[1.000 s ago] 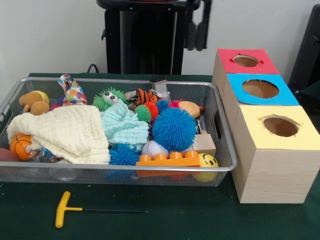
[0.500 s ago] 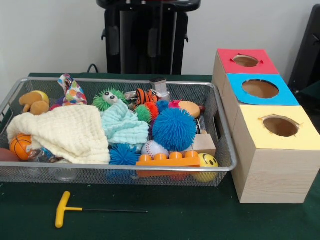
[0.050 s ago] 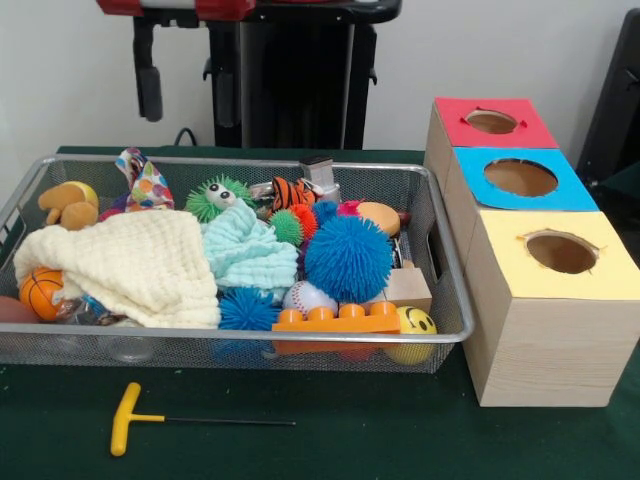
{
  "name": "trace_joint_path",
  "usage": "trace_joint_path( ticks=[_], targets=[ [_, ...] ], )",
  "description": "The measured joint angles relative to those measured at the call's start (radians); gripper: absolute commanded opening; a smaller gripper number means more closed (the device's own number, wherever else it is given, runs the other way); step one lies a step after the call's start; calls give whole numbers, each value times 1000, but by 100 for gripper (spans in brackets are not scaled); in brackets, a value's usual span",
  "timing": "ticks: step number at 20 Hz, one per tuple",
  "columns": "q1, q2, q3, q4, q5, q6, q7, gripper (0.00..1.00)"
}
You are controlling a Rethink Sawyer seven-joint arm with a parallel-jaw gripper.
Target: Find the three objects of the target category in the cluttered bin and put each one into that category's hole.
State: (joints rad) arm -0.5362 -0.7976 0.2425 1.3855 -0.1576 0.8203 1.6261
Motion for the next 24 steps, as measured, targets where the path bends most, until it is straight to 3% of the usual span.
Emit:
trace_joint_path(
  ticks=[10, 24],
  targets=[
    [-56, 28, 69, 78, -88, -95, 0, 100],
    [-122, 30, 153, 153, -151, -104, 0, 100]
  ],
)
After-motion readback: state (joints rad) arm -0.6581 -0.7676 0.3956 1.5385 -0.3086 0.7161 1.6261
